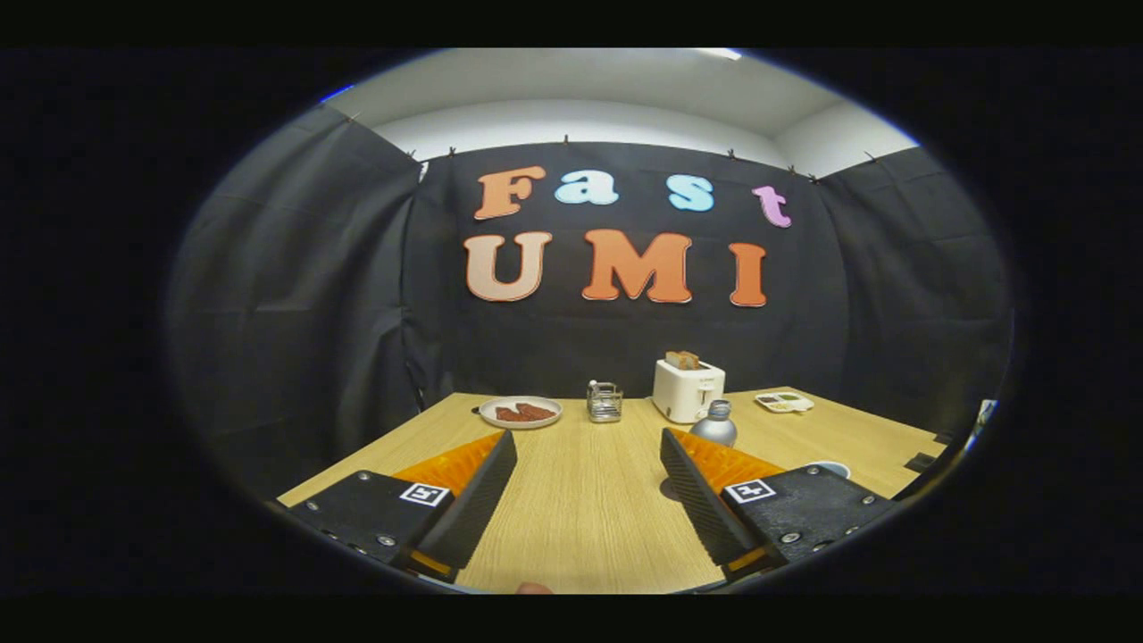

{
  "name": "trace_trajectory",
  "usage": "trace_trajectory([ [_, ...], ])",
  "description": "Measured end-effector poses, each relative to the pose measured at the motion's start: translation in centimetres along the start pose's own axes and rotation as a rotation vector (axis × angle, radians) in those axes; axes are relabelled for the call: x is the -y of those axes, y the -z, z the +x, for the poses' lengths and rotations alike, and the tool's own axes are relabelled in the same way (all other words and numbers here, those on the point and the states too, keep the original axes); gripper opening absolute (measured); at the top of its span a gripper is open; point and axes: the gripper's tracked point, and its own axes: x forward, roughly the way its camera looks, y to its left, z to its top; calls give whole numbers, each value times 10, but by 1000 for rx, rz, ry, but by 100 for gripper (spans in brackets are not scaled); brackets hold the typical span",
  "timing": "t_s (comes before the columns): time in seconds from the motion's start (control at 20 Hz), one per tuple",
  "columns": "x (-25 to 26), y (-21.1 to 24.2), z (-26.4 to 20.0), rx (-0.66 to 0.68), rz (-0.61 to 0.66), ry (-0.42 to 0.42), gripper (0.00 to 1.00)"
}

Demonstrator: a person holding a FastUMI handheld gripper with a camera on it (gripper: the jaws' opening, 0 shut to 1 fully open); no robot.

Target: Take the bottle from table, then pour the juice into the cup, finally place the bottle on the coaster

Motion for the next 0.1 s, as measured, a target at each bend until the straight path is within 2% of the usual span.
trace_trajectory([
  [0.1,-3,0,0,6,17,-21,96],
])
